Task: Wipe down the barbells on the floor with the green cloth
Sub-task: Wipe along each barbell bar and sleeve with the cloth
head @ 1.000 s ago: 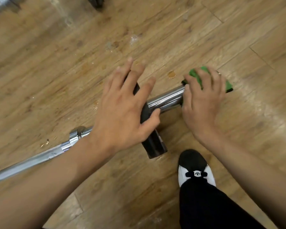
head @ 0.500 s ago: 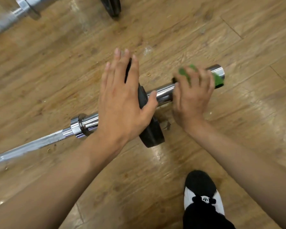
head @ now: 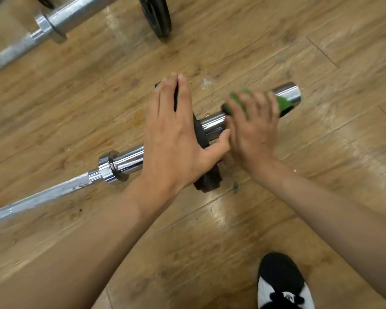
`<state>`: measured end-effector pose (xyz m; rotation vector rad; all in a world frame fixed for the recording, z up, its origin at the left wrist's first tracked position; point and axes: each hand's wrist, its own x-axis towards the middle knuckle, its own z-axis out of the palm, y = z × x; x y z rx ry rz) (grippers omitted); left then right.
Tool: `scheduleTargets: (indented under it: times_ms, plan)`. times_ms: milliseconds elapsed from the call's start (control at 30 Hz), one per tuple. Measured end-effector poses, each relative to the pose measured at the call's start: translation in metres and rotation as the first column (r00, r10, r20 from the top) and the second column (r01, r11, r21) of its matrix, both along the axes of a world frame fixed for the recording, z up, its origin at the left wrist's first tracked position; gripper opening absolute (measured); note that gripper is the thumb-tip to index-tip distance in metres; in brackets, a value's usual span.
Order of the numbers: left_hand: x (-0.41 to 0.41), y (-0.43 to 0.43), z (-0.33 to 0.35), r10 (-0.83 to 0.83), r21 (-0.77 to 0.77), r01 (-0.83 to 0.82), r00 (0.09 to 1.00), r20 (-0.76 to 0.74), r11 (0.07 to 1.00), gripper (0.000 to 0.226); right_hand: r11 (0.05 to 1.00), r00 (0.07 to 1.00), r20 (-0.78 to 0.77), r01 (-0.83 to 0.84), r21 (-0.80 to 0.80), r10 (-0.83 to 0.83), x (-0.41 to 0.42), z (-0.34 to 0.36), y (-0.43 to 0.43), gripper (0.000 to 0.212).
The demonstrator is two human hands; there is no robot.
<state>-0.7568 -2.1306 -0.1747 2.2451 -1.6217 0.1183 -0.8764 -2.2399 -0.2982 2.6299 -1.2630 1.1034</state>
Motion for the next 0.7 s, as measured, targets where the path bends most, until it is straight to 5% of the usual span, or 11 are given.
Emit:
scheduleTargets:
  times_ms: [133,367,700]
  plan:
    - [0.015,-0.002,-0.001,-0.008,0.017,0.008,1.000,0.007,1.000,0.101,0.920,0.927,-0.206,-0.349,-0.180,0.312,-0.010,-0.003,-0.012,0.043]
    - [0.015,-0.005,-0.001,-0.032,-0.004,0.032,0.999,0.026,0.999,0.094,0.998,0.999,-0.010,0.052,0.039,-0.051,-0.019,0.000,-0.034,0.042]
    - [-0.002,0.003,-0.002,-0.085,-0.003,0.085,0.996,-0.026,0.996,0.095,0.996,0.992,-0.105,-0.069,0.051,0.074,-0.010,0.021,-0.014,0.047]
